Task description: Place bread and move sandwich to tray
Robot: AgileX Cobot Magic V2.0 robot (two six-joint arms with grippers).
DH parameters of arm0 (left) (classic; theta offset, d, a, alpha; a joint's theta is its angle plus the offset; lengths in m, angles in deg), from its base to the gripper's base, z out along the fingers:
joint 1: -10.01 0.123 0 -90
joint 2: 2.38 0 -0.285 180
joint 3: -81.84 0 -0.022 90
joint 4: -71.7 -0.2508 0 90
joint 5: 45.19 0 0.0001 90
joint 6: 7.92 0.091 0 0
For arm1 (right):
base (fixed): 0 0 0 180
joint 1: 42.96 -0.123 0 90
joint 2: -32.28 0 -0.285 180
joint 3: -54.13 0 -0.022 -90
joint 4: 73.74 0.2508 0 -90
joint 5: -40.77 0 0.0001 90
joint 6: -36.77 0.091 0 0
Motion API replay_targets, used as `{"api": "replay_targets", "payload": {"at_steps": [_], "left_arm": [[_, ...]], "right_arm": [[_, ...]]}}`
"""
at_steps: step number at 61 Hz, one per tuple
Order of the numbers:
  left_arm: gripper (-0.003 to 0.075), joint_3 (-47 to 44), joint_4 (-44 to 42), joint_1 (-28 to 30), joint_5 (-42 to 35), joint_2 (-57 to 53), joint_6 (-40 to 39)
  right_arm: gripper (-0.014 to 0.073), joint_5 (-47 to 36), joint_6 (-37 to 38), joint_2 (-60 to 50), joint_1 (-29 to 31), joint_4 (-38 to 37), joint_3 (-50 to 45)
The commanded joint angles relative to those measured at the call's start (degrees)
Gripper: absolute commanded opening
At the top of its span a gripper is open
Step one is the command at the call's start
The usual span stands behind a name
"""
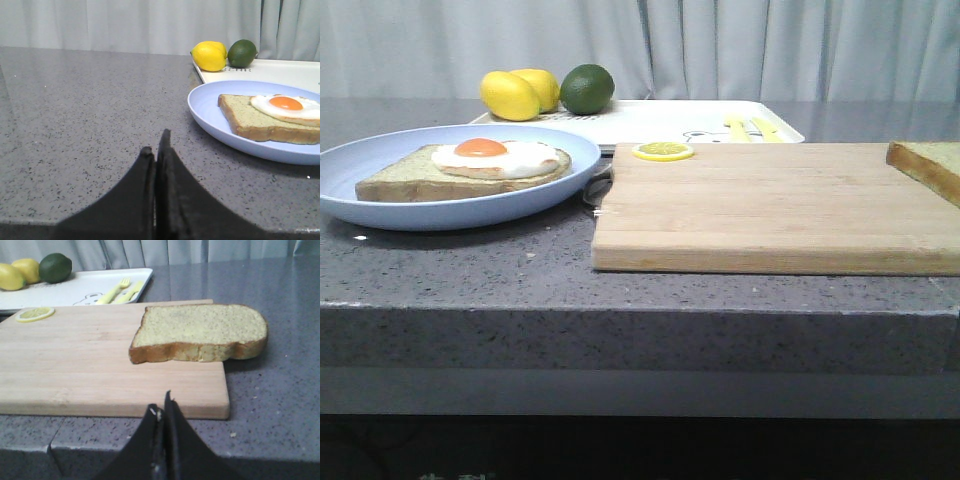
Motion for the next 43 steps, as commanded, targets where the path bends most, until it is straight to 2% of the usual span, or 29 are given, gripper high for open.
{"api": "replay_targets", "payload": {"at_steps": [1,13,17,21,31,43], "left_arm": [[-0.0020,0.0,0.6,-0.4,-7.3,-1.2,-0.3],[-0.0020,1.5,0.6,-0.4,-16.6,-1.2,-0.3],[-0.0020,3.7,0.6,-0.4,-17.3,-1.2,-0.3],[-0.0020,7.4,0.9,-0.4,-15.3,-0.8,-0.3],[-0.0020,18.6,0.9,-0.4,-4.8,5.3,-0.3],[-0.0020,28.1,0.9,-0.4,-2.8,21.3,-0.3]], "right_arm": [[-0.0057,-7.2,-0.1,-1.0,0.3,-0.3,0.3],[-0.0057,-7.3,-0.1,-1.0,0.3,-0.3,5.7],[-0.0057,-6.8,-0.1,-1.0,0.3,-0.3,8.6],[-0.0057,-5.9,-0.1,-0.6,0.3,-0.3,12.9],[-0.0057,1.6,-0.1,6.2,0.3,-0.3,24.4],[-0.0058,9.0,-0.1,20.7,0.3,-0.3,36.4]]}}
